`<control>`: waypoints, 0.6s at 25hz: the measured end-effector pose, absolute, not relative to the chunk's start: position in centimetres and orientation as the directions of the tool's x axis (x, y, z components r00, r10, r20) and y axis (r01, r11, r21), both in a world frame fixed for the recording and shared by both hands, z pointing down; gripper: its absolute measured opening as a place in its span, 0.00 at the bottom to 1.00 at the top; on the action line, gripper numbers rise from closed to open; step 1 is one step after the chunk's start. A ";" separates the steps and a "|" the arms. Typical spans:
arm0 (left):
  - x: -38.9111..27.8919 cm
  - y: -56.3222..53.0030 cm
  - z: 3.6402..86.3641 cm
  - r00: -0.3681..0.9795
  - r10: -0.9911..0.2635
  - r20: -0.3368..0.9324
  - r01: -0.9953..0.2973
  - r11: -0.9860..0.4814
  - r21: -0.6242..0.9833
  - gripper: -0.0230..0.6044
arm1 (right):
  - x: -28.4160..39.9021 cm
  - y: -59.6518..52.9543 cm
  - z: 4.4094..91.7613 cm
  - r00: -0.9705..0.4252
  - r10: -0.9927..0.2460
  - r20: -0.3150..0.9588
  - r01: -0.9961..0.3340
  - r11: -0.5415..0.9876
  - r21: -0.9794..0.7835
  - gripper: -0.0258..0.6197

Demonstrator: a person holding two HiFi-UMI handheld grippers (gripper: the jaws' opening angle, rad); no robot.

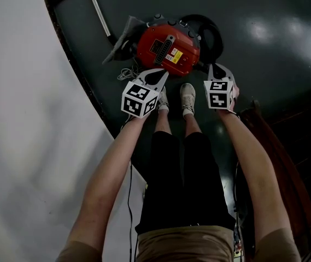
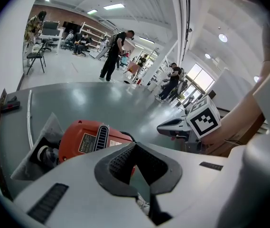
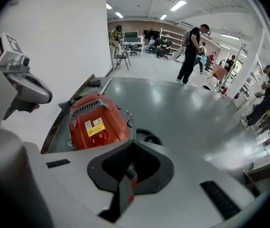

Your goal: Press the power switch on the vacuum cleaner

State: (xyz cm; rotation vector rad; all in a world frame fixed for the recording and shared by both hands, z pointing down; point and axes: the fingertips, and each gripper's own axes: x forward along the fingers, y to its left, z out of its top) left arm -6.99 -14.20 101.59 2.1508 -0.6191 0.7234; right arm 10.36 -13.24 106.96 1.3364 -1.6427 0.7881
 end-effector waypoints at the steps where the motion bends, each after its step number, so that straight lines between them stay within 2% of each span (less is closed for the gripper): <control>1: -7.0 -14.2 101.6 0.721 -0.191 0.666 -0.628 -0.586 0.512 0.04 | 10.0 -13.3 106.9 -0.071 -0.437 0.897 -0.972 0.233 0.037 0.05; 10: -7.8 -14.9 101.9 0.723 -0.198 0.662 -0.631 -0.578 0.517 0.04 | 4.7 -14.3 107.3 -0.190 -0.433 0.881 -0.951 0.305 -0.055 0.05; 15: -8.2 -15.3 102.1 0.728 -0.206 0.654 -0.634 -0.566 0.527 0.04 | 3.0 -14.4 108.6 -0.205 -0.398 0.894 -0.941 0.332 -0.067 0.05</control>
